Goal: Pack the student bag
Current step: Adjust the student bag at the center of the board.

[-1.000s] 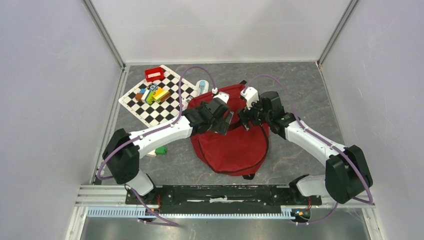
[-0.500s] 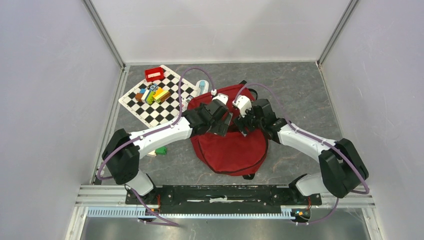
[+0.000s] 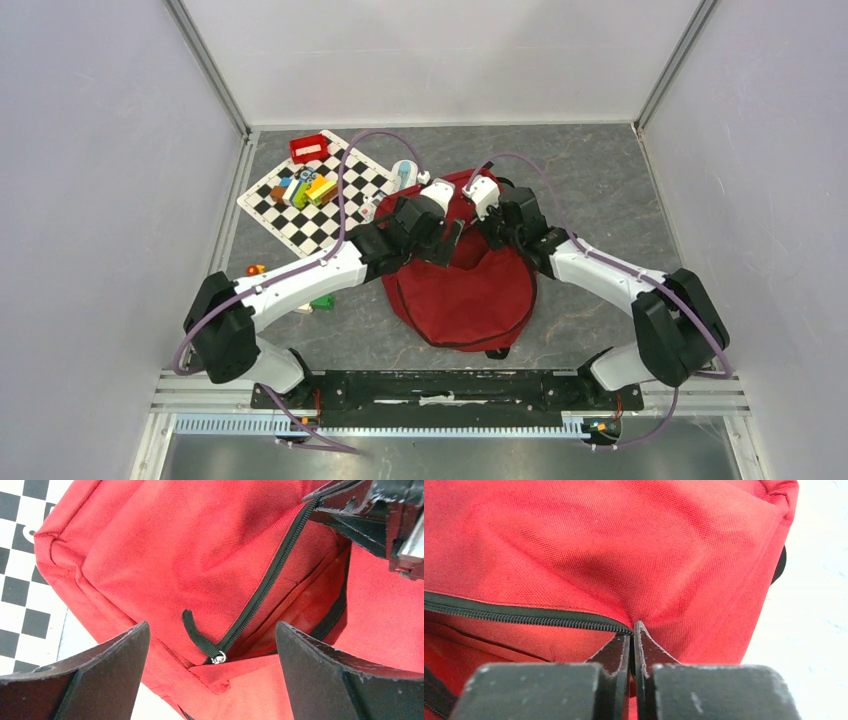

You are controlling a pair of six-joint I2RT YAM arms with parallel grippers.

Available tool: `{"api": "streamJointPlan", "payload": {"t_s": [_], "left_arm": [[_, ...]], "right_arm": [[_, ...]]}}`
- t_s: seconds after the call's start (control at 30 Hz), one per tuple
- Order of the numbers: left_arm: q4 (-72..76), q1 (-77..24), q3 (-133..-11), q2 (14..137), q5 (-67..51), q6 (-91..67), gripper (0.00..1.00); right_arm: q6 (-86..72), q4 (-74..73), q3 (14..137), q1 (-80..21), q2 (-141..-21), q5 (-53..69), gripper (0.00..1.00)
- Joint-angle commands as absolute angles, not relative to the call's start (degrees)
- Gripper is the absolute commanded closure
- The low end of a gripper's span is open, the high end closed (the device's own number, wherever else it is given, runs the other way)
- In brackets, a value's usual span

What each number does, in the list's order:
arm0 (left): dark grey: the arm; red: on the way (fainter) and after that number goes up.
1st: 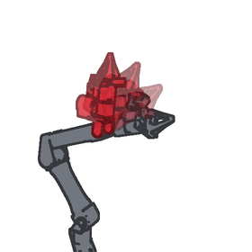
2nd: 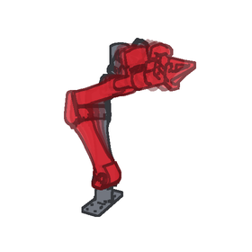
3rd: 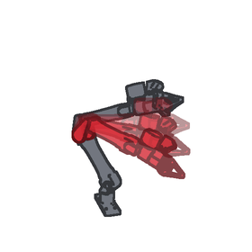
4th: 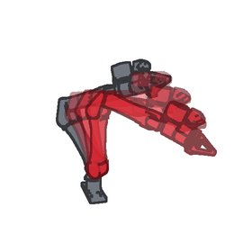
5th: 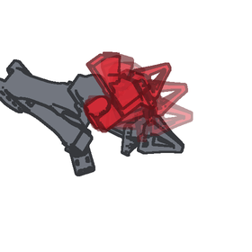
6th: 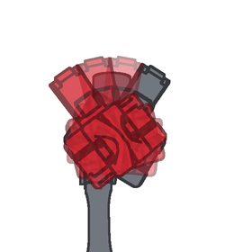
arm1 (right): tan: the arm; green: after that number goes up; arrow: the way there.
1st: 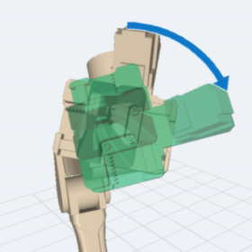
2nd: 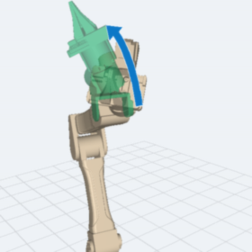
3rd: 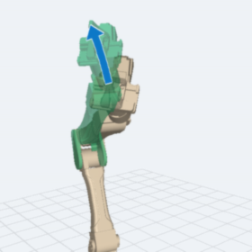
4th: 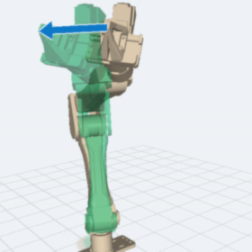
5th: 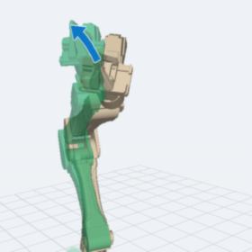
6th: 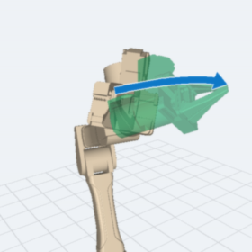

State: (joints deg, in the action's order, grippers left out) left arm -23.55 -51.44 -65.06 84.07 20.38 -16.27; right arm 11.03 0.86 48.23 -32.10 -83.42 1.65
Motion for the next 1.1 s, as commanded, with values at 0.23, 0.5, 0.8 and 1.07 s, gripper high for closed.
{"api": "streamJointPlan", "payload": {"t_s": [0.23,0.5,0.8,1.07], "left_arm": [[-16.44,-51.38,-68.36,86.96,16.28,-9.14,0.0],[-14.88,-52.75,-68.9,90.97,29.04,-10.65,0.0],[-12.56,-55.34,-69.3,93.92,37.52,-11.57,0.73],[-12.39,-55.3,-66.26,90.0,37.78,-14.73,0.98]], "right_arm": [[2.53,4.49,49.22,-32.26,-73.74,1.14,1.0],[0.09,2.47,51.37,-32.26,-72.24,1.32,1.0],[-3.64,-4.83,54.93,-32.17,-71.45,-2.58,0.81],[-3.21,-9.76,54.65,-29.63,-66.3,-6.74,0.1]]}}
